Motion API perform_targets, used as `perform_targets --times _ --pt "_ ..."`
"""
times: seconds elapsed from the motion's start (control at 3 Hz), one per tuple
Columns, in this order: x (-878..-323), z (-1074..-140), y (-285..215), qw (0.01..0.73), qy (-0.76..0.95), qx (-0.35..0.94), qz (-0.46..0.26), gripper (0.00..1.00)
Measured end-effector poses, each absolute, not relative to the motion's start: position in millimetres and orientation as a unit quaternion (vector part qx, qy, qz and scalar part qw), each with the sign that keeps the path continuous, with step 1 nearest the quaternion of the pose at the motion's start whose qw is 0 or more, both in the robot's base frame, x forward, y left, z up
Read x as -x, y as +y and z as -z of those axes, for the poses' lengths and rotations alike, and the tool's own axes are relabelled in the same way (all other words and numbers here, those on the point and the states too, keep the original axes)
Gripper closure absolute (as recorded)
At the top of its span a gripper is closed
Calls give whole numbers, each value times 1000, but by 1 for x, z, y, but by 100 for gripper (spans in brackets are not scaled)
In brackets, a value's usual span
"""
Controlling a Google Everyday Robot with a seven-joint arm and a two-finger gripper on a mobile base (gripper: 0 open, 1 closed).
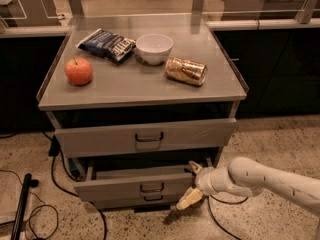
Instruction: Open middle drawer
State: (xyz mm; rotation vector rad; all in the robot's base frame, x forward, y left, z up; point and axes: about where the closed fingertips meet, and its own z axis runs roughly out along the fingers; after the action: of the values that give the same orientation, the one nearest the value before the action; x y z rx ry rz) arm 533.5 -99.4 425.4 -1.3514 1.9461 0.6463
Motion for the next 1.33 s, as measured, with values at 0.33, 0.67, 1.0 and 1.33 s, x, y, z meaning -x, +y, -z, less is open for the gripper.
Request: perform_targets --times 0.33,0.67,1.0,1.33 --pt "-534 -425 -99 336 746 518 -248 12" --pt "-534 -425 -99 336 746 518 -248 36" --pt "-521 -427 -108 336 748 517 -246 60" --pt "-492 -433 -125 347 753 505 -241 83"
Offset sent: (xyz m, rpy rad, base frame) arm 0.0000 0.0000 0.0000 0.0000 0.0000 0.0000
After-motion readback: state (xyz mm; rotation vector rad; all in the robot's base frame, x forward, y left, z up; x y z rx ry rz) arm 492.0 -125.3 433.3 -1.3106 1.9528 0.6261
